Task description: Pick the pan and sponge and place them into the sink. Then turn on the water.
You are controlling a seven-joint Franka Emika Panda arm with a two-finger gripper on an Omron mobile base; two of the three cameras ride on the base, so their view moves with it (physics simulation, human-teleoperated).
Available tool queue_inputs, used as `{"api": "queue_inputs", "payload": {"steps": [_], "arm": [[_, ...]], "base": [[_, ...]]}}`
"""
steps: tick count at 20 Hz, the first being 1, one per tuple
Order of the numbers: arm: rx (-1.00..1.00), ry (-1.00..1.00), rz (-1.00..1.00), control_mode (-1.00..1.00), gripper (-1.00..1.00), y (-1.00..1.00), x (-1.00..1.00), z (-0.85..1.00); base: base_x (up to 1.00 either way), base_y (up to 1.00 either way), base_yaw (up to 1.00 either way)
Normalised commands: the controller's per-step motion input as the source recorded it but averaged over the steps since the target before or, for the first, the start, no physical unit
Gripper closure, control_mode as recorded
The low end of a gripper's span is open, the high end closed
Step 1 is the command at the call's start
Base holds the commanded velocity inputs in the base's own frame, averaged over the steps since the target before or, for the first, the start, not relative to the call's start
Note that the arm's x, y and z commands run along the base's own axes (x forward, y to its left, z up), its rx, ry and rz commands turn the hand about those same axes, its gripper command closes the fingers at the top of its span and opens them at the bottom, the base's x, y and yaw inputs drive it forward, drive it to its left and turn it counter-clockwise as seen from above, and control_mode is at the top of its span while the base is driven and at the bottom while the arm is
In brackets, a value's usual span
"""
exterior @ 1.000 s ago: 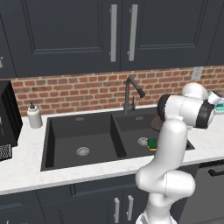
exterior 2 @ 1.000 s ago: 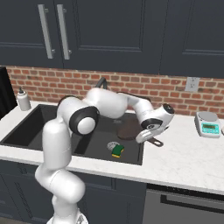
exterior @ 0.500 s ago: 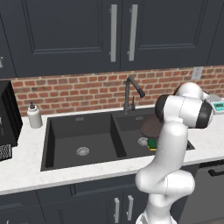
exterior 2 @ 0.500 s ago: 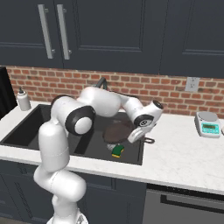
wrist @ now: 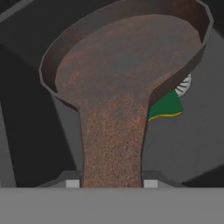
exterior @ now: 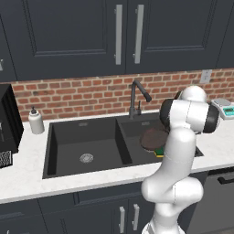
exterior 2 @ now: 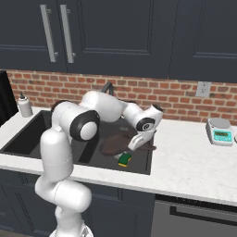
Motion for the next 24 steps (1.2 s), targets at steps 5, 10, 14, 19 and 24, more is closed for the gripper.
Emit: {"api": "queue_inputs", "payload": {"steps": [5,10,14,19,24], "arm": [[0.0,0.06,0.0,-1.0,1.0,0.23,0.0,-0.3],[0.0,0.02,0.0,-1.0,1.0,0.13,0.0,-0.36],[0.0,0.0,0.0,-1.0,1.0,0.07,0.0,-0.36],[0.0,0.0,0.0,-1.0,1.0,0.06,0.03,-0.31],[0.0,0.0,0.0,-1.0,1.0,0.06,0.0,-0.34]], "base": [[0.0,0.0,0.0],[0.0,0.0,0.0],[0.0,0.0,0.0],[0.0,0.0,0.0],[0.0,0.0,0.0]]}}
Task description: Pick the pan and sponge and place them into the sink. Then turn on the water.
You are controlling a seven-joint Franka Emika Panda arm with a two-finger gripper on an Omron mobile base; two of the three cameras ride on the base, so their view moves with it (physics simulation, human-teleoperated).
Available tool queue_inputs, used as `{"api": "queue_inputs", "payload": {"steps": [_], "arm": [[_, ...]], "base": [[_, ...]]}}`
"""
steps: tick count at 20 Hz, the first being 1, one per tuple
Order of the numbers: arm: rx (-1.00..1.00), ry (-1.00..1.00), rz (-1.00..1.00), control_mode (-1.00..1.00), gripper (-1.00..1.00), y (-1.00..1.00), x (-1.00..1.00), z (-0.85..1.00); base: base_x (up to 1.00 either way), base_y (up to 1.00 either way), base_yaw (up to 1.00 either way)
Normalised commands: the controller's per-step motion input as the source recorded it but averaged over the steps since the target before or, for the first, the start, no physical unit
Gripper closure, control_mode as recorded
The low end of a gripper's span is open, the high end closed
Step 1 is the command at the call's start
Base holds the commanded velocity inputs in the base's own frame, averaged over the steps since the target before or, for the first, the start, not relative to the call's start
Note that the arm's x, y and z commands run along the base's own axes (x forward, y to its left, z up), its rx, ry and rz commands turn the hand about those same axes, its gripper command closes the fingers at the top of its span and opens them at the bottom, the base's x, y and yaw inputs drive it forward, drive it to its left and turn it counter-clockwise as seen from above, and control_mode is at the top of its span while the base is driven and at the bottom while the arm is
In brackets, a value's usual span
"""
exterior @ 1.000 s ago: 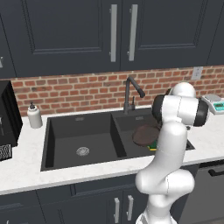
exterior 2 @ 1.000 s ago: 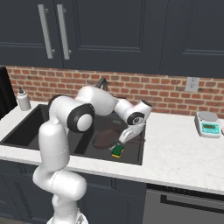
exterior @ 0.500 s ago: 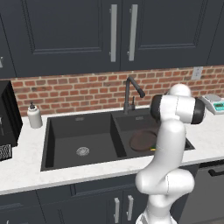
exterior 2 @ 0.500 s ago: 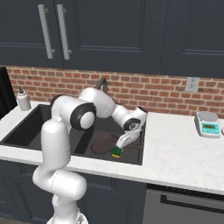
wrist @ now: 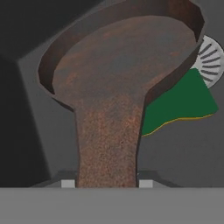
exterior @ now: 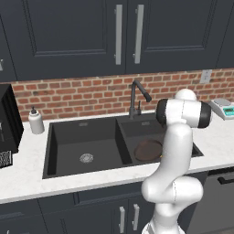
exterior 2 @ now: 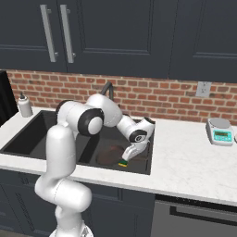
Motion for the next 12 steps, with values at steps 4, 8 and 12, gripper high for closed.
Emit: {"api": "queue_inputs", "payload": {"steps": [4,8,12], "arm": [[0.0,0.0,0.0,-1.0,1.0,0.08,0.0,-0.38],[0.0,0.0,0.0,-1.0,1.0,0.02,0.01,-0.42],[0.0,0.0,0.0,-1.0,1.0,0.0,0.0,-0.45]], "base": [[0.0,0.0,0.0],[0.0,0.0,0.0],[0.0,0.0,0.0]]}}
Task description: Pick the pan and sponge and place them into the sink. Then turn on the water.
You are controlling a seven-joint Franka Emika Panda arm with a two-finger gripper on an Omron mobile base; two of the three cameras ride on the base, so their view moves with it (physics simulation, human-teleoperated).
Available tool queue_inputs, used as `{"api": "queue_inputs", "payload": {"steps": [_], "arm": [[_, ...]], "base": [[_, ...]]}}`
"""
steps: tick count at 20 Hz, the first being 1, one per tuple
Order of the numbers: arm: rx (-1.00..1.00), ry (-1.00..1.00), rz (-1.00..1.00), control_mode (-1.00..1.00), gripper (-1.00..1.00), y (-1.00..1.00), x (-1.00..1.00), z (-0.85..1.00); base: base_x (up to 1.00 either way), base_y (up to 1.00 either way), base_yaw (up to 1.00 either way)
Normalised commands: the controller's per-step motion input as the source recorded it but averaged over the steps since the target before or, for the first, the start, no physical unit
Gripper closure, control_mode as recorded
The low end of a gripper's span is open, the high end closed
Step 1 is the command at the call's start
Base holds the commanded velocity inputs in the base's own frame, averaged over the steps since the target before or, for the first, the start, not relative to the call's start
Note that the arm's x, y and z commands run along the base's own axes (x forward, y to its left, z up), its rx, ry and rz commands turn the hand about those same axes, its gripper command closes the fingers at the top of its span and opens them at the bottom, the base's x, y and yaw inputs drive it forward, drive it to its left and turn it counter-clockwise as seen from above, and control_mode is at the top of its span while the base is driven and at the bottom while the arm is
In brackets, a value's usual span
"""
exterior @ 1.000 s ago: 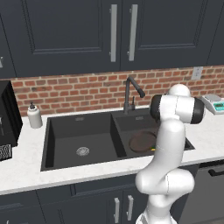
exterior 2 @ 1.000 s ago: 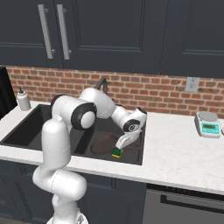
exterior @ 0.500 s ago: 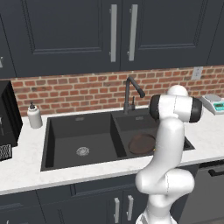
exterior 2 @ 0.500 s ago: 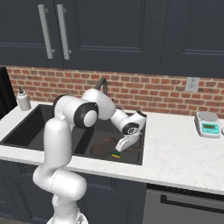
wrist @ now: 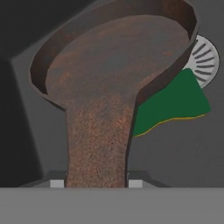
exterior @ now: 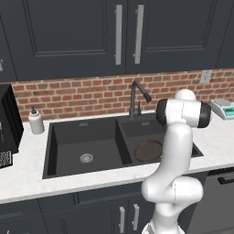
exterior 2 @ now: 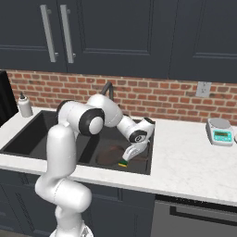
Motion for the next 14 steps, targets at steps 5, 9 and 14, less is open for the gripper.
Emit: {"api": "queue_inputs", "payload": {"steps": [5,9,14], "arm": [[0.0,0.0,0.0,-1.0,1.0,0.0,0.0,-0.44],[0.0,0.0,0.0,-1.0,-1.0,0.02,0.0,-0.39],[0.0,0.0,0.0,-1.0,-1.0,0.0,0.0,-0.16]], "base": [[0.0,0.0,0.0],[0.0,0.0,0.0],[0.0,0.0,0.0]]}}
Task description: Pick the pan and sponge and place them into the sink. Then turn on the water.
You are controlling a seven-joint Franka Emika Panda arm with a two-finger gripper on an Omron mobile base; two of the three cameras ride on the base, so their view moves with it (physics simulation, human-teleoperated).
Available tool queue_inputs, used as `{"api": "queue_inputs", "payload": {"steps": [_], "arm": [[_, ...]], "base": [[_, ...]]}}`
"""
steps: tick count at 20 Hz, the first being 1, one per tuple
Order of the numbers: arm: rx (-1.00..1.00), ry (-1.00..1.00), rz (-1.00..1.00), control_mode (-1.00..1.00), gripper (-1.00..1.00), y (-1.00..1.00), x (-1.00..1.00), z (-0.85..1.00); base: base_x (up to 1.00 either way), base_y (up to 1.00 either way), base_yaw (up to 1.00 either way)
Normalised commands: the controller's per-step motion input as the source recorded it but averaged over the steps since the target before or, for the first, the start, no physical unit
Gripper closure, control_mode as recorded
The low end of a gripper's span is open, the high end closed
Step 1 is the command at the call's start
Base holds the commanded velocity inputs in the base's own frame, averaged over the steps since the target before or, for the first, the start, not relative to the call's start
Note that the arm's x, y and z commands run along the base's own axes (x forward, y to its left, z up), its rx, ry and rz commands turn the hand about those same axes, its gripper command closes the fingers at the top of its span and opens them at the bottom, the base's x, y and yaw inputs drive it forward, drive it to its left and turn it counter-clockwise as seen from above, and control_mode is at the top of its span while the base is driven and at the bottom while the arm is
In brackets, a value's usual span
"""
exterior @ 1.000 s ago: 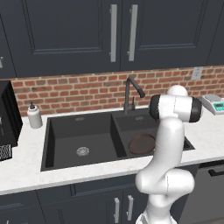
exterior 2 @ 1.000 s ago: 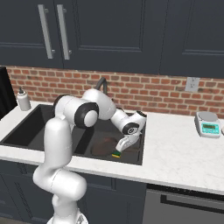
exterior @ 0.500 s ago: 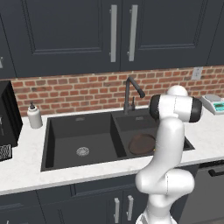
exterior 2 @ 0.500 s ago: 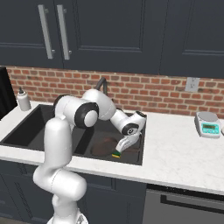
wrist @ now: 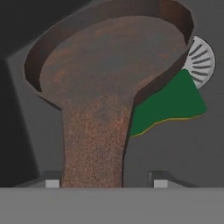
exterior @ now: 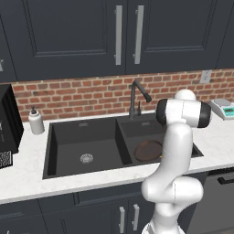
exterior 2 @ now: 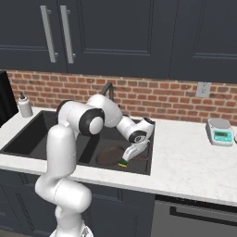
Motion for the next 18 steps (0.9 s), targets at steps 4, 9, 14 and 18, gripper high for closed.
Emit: {"api": "queue_inputs", "payload": {"steps": [4,9,14,18], "arm": [[0.0,0.0,0.0,-1.0,-1.0,0.0,0.0,0.06],[0.02,-0.01,0.0,-1.0,-1.0,0.0,-0.06,0.45],[0.02,0.0,0.0,-1.0,-1.0,0.0,-0.12,0.5],[0.02,0.0,-0.02,-1.0,-1.0,0.02,-0.12,0.56]], "base": [[0.0,0.0,0.0],[0.0,0.0,0.0],[0.0,0.0,0.0],[0.0,0.0,0.0]]}}
